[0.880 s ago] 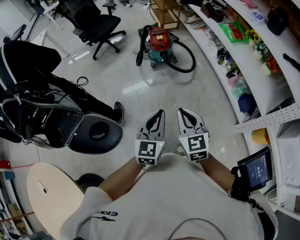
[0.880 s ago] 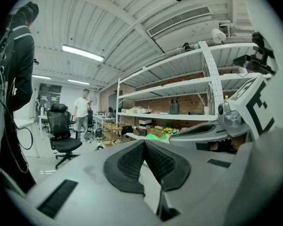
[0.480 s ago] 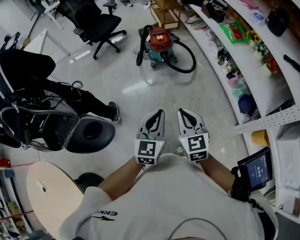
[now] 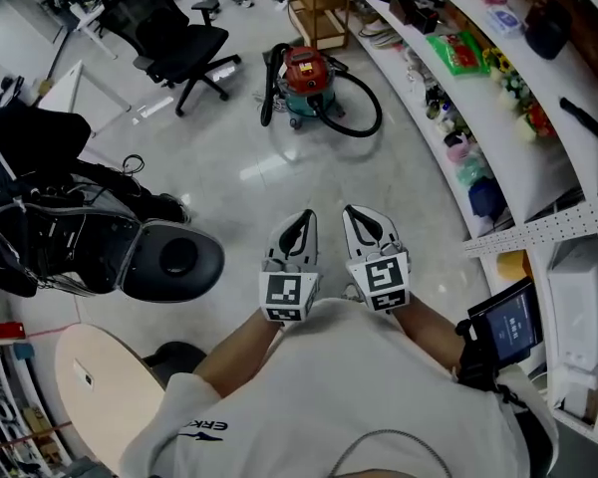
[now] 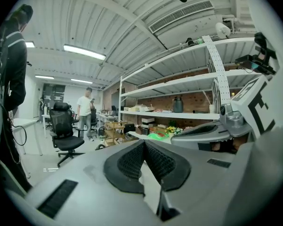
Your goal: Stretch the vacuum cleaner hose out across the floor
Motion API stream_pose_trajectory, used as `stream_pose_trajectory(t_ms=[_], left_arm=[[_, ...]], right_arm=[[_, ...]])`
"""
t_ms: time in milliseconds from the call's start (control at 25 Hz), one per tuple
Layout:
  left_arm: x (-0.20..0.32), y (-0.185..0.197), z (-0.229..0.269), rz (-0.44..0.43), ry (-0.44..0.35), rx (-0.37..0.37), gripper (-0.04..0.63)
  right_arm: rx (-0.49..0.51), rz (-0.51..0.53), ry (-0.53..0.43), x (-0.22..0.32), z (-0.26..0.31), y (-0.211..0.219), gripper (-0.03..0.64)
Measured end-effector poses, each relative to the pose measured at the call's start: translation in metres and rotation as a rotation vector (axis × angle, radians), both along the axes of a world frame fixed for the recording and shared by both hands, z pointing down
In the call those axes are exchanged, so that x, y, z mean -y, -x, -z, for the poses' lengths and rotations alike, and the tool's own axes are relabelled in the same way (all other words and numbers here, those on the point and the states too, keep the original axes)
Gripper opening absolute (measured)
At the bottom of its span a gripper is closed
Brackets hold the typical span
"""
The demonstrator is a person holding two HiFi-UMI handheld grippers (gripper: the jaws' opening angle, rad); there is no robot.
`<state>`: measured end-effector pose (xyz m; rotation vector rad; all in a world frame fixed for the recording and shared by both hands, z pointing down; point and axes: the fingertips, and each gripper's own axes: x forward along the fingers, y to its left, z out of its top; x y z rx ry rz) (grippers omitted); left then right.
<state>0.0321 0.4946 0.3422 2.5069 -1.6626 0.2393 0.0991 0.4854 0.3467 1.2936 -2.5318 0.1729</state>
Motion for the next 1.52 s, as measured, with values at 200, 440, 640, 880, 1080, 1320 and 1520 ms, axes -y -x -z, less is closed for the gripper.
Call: stream_pose_trajectory(t_ms=[200,440,640,880,1080,1320,1520], left_arm=[[0.002,-0.009,-0.002,0.017,-0.006,-0.007,0.002],[0.014,-0.017,-0.009,0.050,0.013,-0.012,0.002],[0.031,-0.012,-0.018,0.059,0.043,-0.007,0.002],[0.067,0.006,-0.020,0.051,0.012,-0.030,0.002],[0.113,0.039,-0.017,0.027,0.017,-0.052,0.002],[0.162,0.089,-0.012,-0.010,0.005,-0.057,0.002],[0.203,0.131,-0.012,-0.033,0.019,-0.054,0.002]], right_arm=[[-0.001,0.020,-0.001,0.002,-0.006,-0.006,0.002],[0.022,0.044,0.021,0.014,-0.013,-0.017,0.002],[0.039,0.061,0.026,0.032,-0.015,-0.013,0.002],[0.032,0.051,0.039,0.064,-0.027,0.004,0.002],[0.013,0.042,0.032,0.107,-0.020,0.036,0.002],[0.044,0.028,-0.007,0.157,-0.007,0.089,0.002],[0.057,0.016,-0.012,0.193,-0.004,0.133,0.002]])
